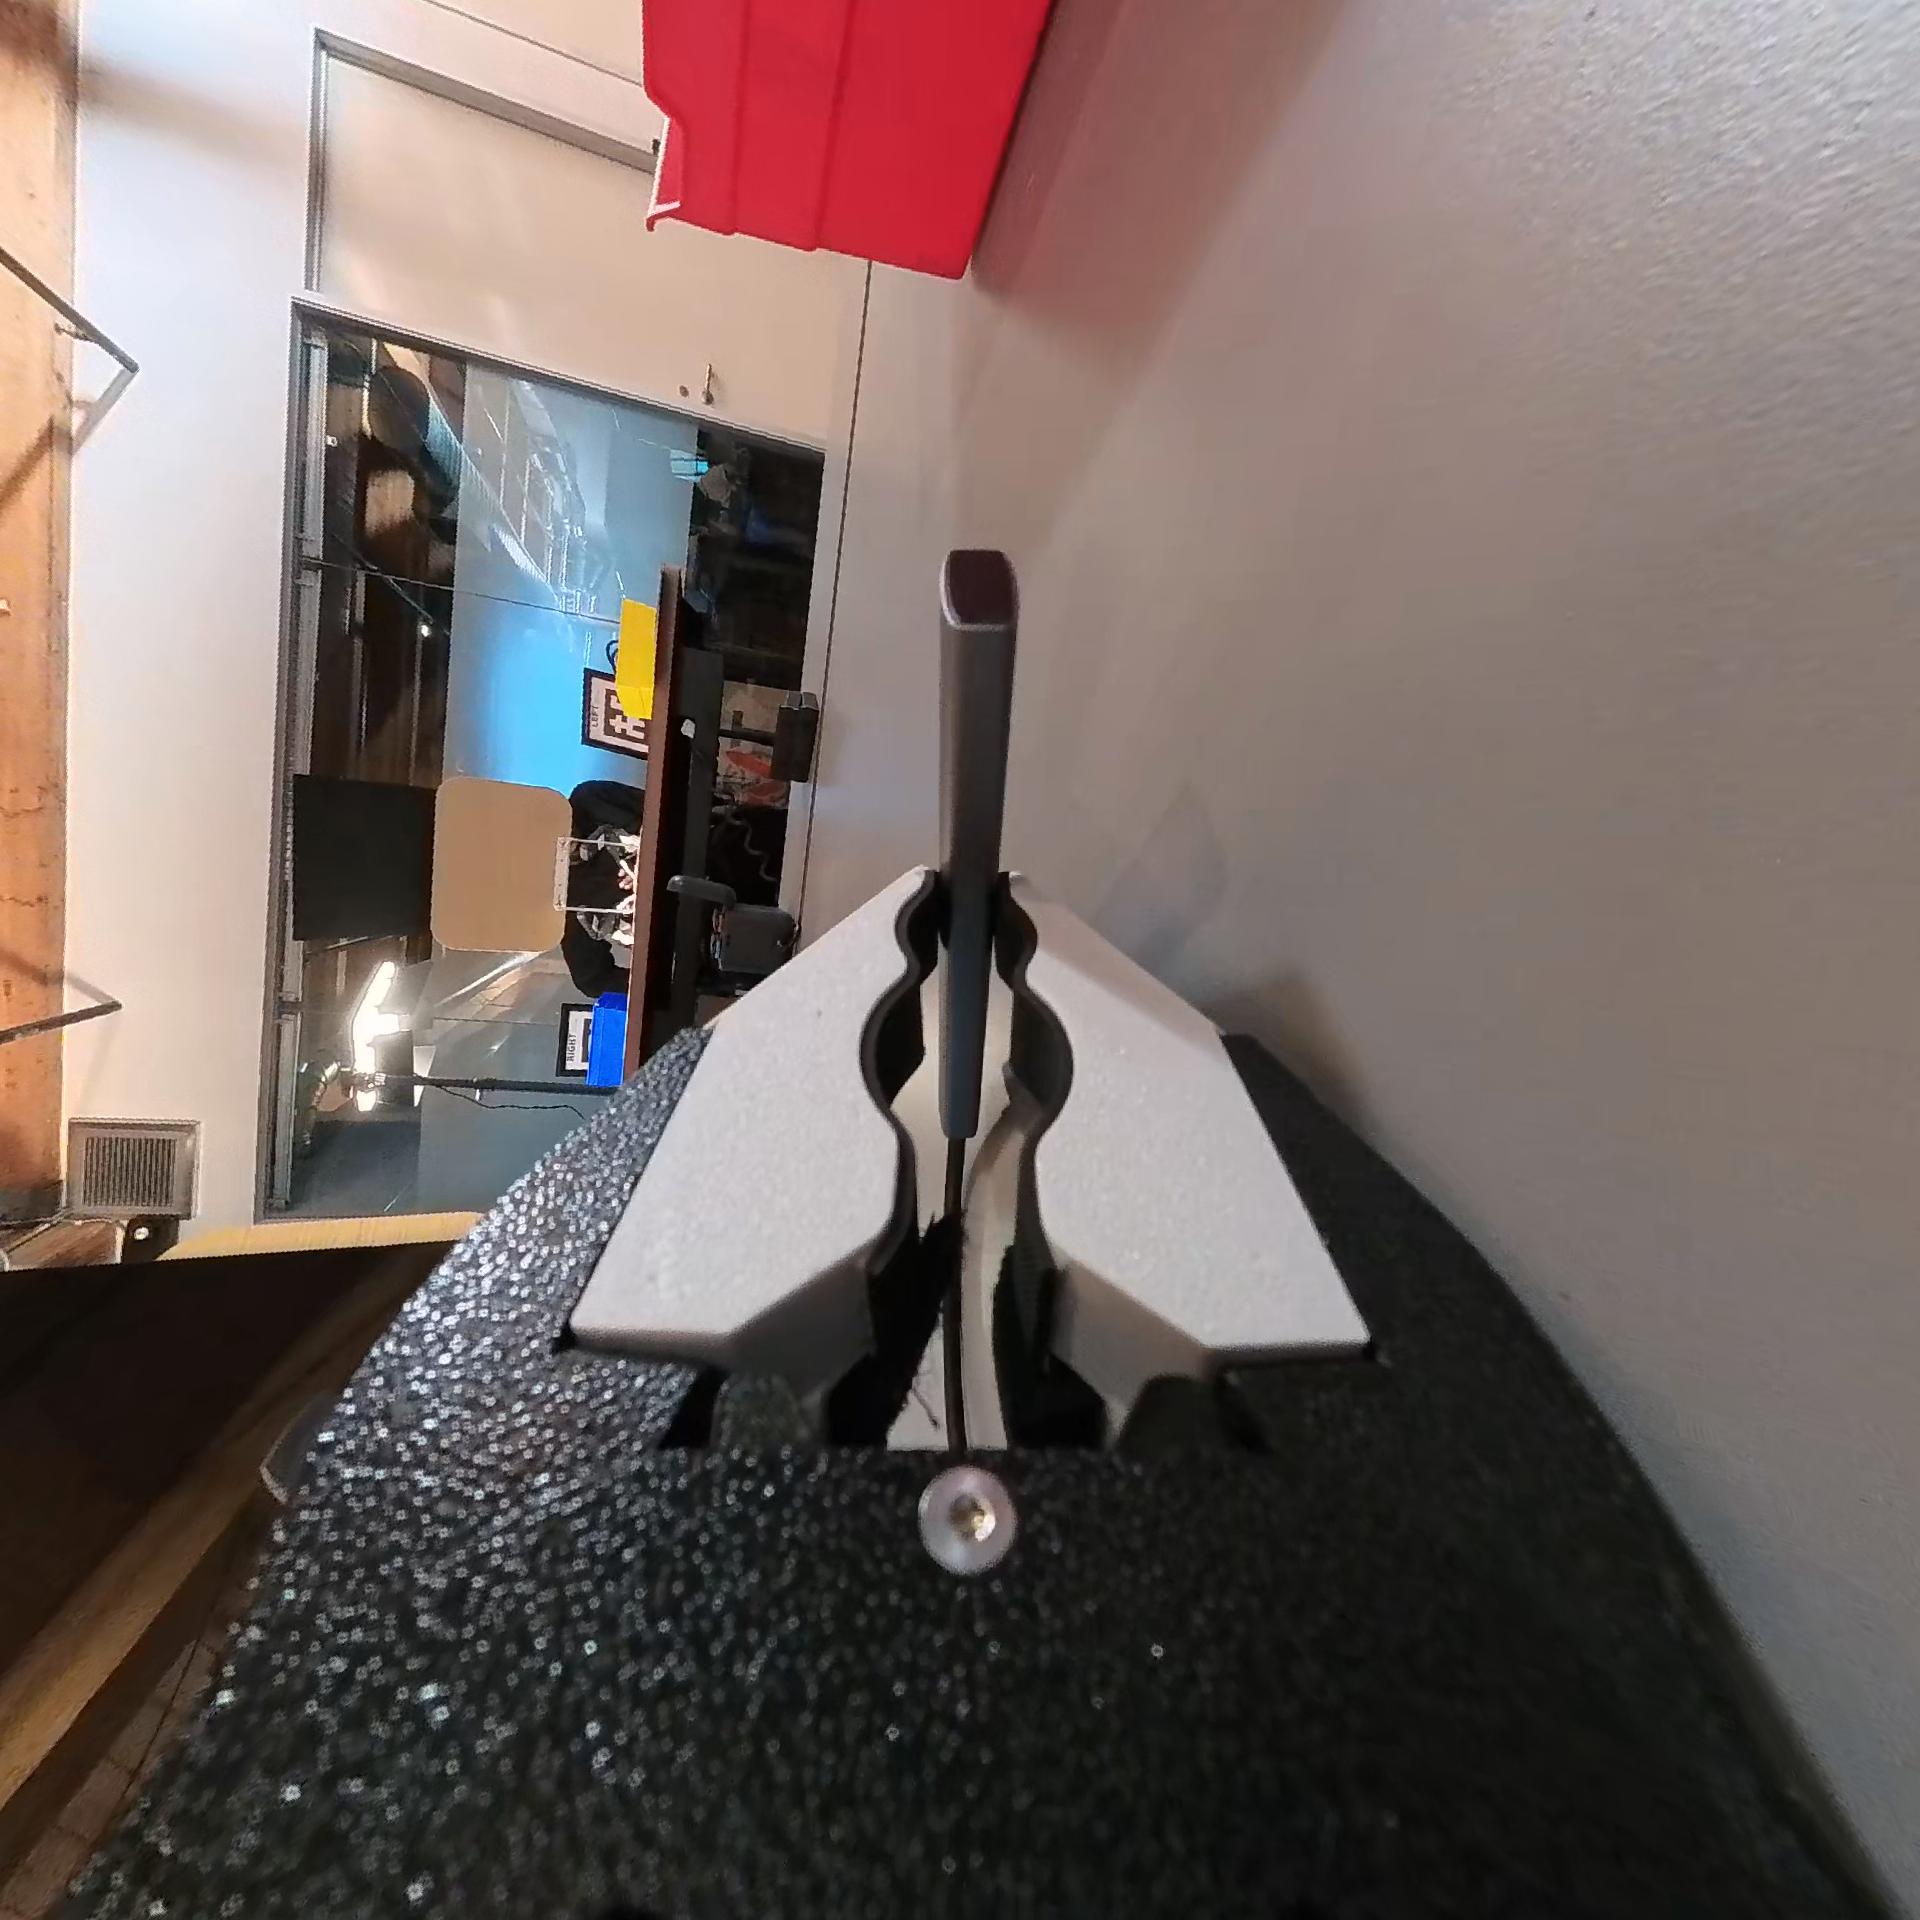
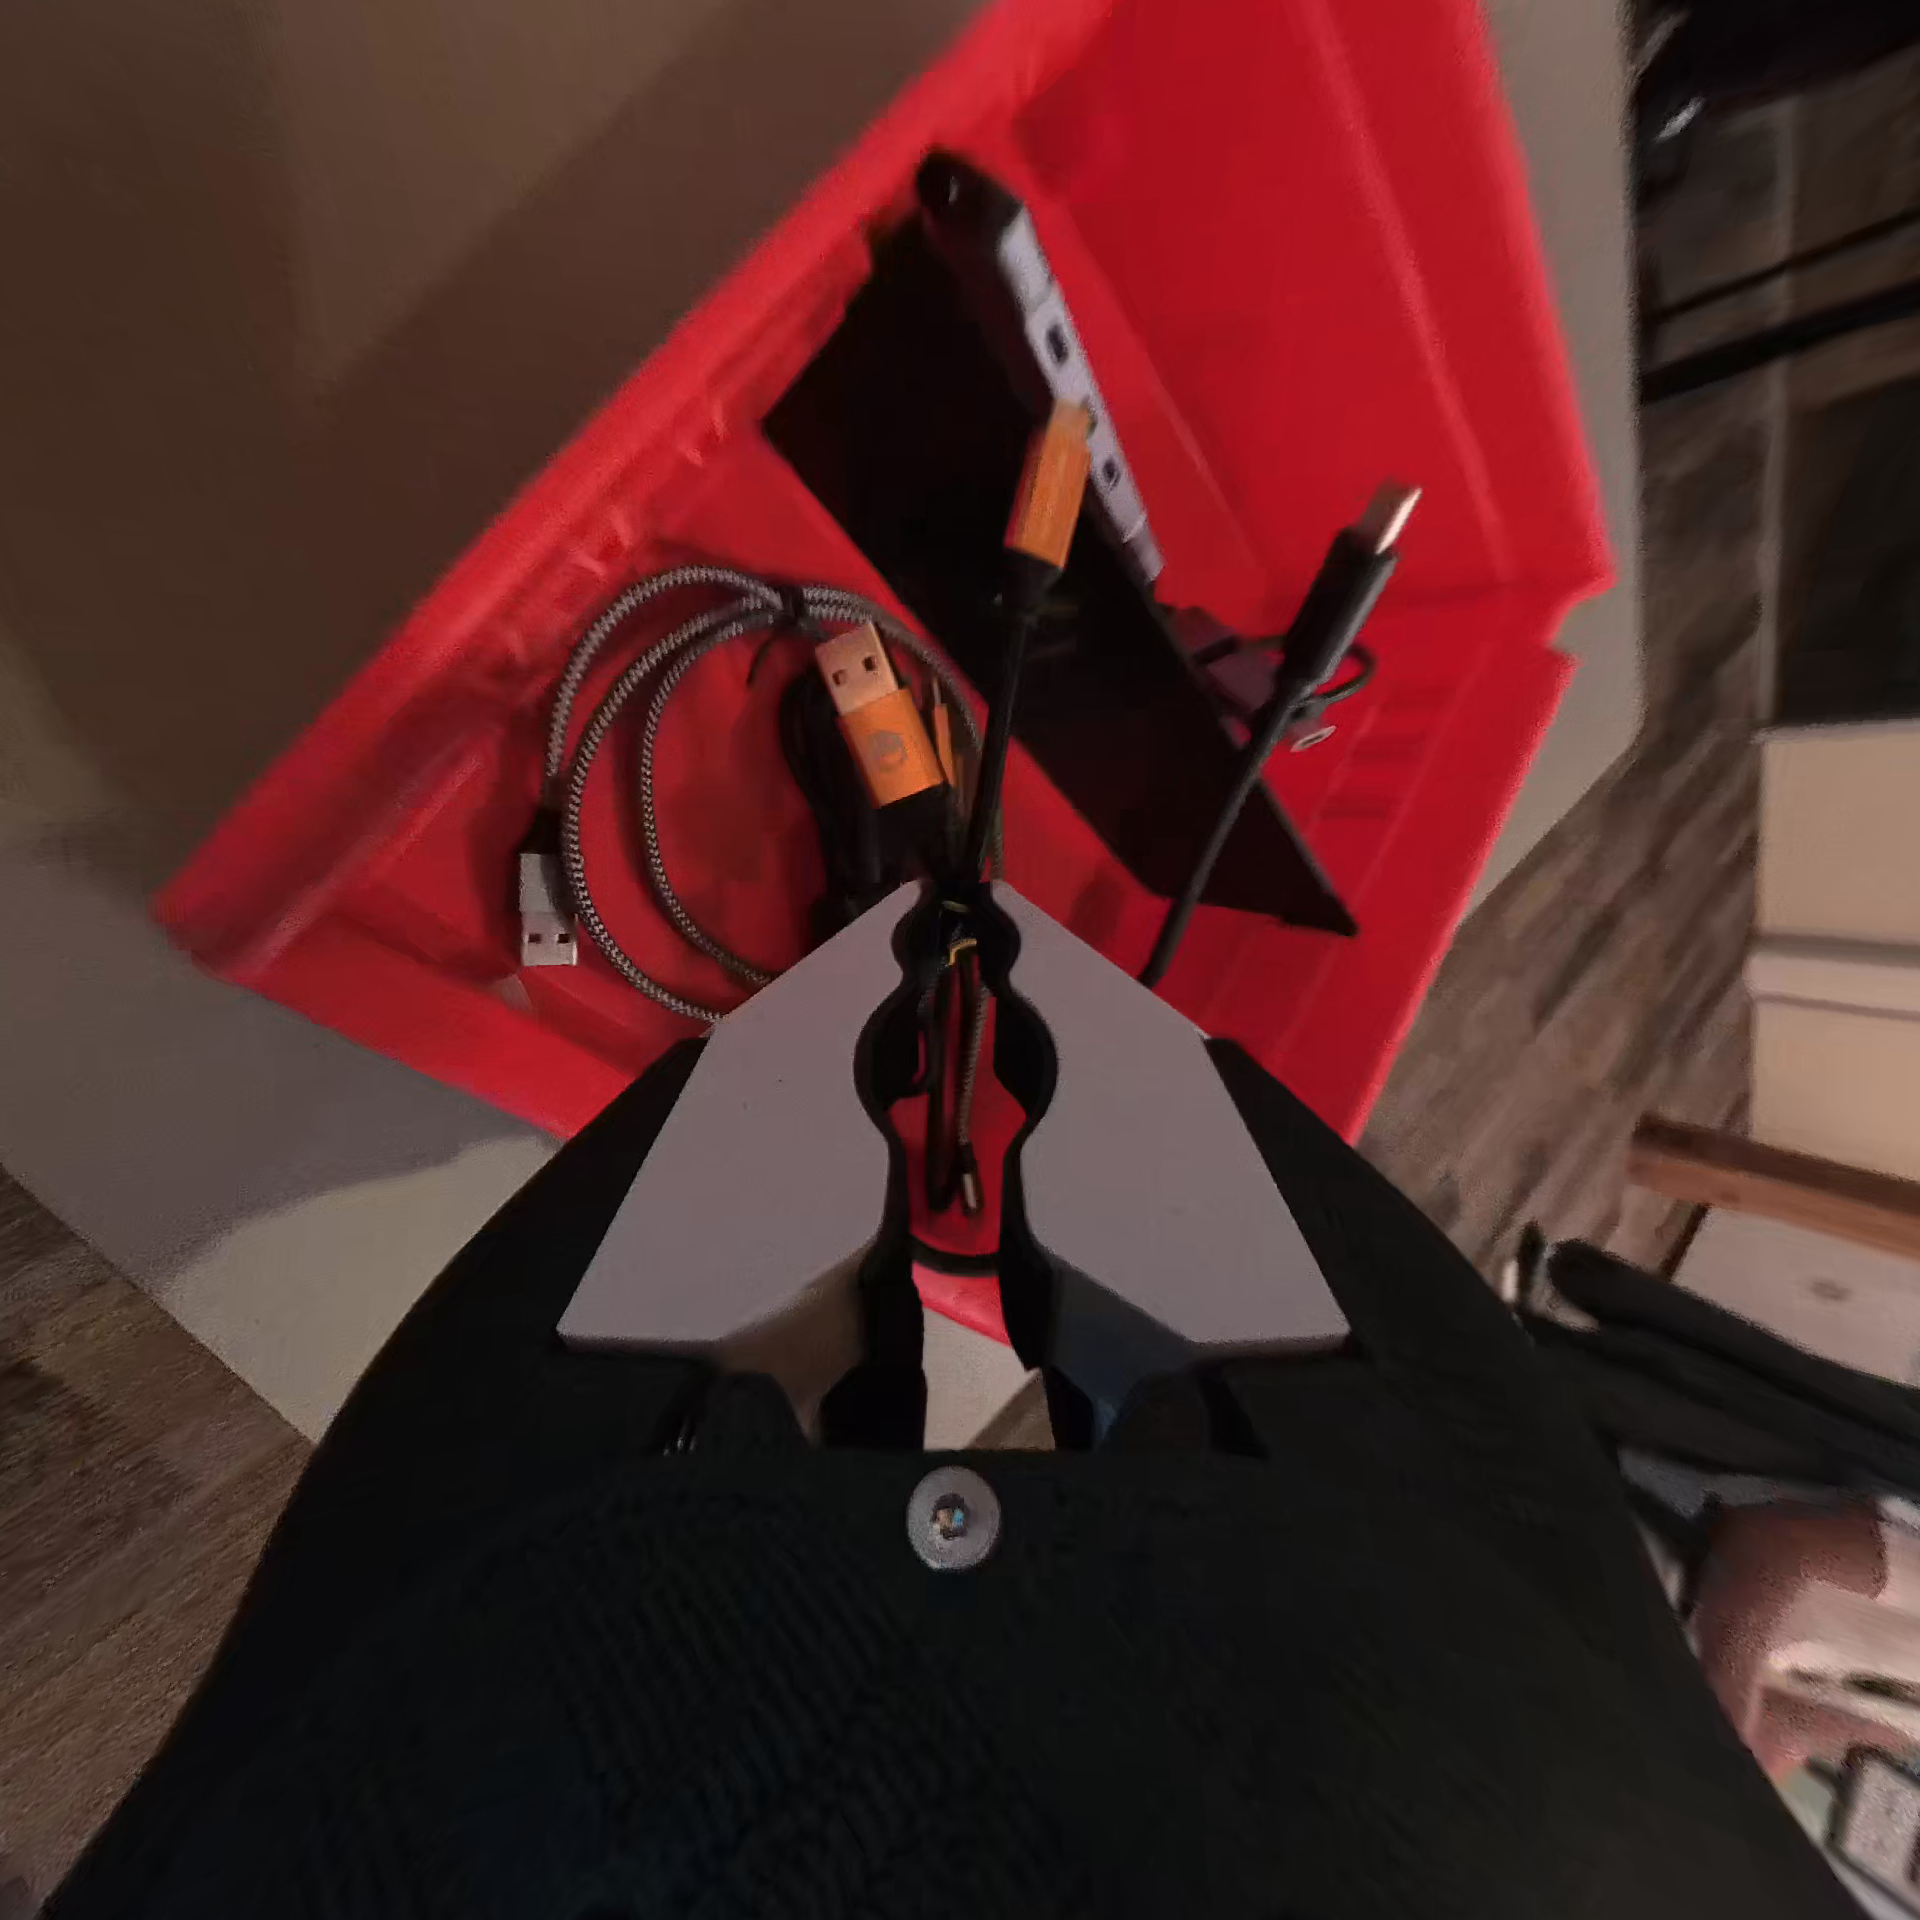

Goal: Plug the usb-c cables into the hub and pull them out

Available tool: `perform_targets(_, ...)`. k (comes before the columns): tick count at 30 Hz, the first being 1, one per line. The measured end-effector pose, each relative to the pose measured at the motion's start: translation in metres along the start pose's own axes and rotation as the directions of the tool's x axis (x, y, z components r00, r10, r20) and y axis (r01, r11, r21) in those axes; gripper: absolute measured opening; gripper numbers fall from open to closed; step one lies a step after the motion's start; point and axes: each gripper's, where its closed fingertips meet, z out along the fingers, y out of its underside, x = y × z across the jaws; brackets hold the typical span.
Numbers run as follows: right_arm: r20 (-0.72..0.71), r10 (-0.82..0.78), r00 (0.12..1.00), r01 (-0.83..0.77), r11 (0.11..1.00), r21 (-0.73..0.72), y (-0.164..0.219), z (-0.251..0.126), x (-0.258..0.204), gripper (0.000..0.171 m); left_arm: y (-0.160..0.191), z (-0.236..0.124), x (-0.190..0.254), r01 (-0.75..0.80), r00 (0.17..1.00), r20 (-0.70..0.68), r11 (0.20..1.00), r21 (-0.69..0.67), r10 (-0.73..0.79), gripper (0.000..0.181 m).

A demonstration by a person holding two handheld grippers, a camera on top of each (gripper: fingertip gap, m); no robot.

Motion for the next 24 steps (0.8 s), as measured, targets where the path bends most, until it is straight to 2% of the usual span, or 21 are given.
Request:
perform_targets(2,0.007,0.045,0.999,-0.045,0.995,-0.091,0.016,0.017,-0.001,0.011,0.0,0.0,0.0,0.001,1.0,0.0,1.0,0.0,-0.001,0.008)
perform_targets(5,0.005,0.128,0.992,-0.125,0.977,-0.172,0.026,0.02,0.0,0.031,0.0,0.001,0.0,0.0,1.0,-0.001,1.0,0.0,0.0,0.008)
perform_targets(8,-0.069,0.188,0.98,-0.195,0.975,-0.111,0.008,-0.005,0.015,0.05,-0.001,0.001,0.0,0.0,1.0,-0.001,1.0,0.0,0.0,0.008)
perform_targets(10,-0.137,0.171,0.976,-0.177,0.984,-0.029,-0.014,-0.028,0.024,0.06,-0.002,0.001,0.0,-0.001,1.0,-0.002,1.0,0.001,0.001,0.008)
perform_targets(14,-0.23,-0.022,0.973,0.066,0.981,0.184,-0.091,-0.059,0.015,0.062,-0.003,0.001,0.001,-0.005,1.0,0.0,1.0,0.005,0.005,0.008)
perform_targets(17,-0.276,-0.191,0.942,0.283,0.893,0.349,-0.161,-0.064,-0.018,0.055,-0.008,0.0,0.001,0.006,1.0,-0.001,0.999,0.037,-0.006,0.008)
perform_targets(20,-0.3,-0.352,0.887,0.457,0.769,0.447,-0.214,-0.049,-0.067,0.042,-0.013,-0.003,-0.001,0.033,0.999,0.0,0.997,0.072,-0.033,0.008)
perform_targets(24,-0.255,-0.516,0.818,0.567,0.647,0.509,-0.253,-0.01,-0.139,0.043,-0.021,-0.007,-0.002,0.054,0.999,-0.007,0.991,0.123,-0.054,0.008)
